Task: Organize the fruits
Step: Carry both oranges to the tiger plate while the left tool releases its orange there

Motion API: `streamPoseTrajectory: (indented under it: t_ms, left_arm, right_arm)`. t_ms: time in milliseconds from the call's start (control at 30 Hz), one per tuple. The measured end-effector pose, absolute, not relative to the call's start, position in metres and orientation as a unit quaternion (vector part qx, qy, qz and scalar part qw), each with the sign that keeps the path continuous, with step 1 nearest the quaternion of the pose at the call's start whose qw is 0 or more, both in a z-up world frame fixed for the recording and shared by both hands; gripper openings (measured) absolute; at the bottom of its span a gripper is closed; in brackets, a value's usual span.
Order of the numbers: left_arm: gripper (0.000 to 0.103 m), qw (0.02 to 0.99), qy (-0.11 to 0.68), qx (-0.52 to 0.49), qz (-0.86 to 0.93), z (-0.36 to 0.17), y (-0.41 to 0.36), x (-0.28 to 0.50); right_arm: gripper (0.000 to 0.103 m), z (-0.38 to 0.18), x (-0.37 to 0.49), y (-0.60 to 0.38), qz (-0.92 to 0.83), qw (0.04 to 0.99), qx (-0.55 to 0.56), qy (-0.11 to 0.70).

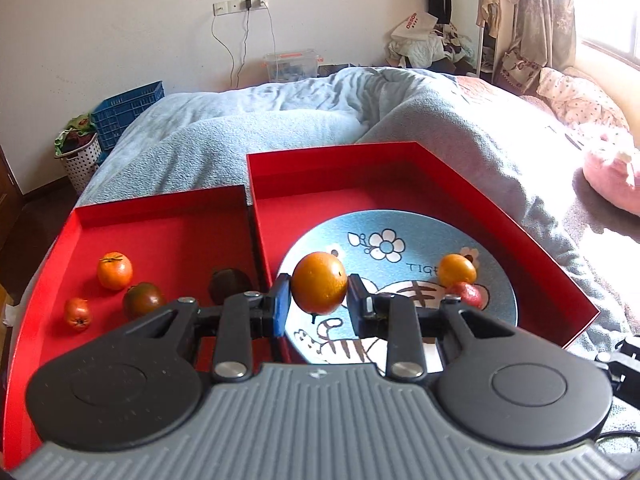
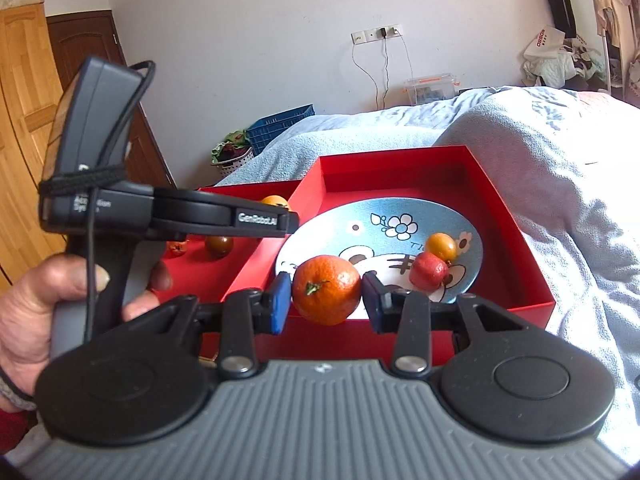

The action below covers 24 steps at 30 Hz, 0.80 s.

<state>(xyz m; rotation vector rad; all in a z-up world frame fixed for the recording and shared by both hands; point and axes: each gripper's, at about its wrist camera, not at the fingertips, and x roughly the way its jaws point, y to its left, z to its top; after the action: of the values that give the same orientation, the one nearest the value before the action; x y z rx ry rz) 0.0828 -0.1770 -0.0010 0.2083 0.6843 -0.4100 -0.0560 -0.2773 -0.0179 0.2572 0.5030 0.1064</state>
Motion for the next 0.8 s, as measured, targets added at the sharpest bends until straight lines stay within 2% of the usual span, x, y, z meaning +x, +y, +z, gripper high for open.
streamPoseTrajectory:
  t_ms: [467, 800]
  left_arm:
    - [0.035, 0.898, 0.374, 0.110, -0.206, -0.041, -0.211, 0.117]
    - [0.035, 0.898, 0.370, 0.119, -0.208, -0.043, -0.216, 0.119]
  right_arm:
    - [0.042, -0.019, -0.059, -0.287, 0.035, 0.960, 0.136, 0.241]
    - [0.042, -0.019, -0.059, -0.289, 0.033, 0.960, 0.138, 0.242]
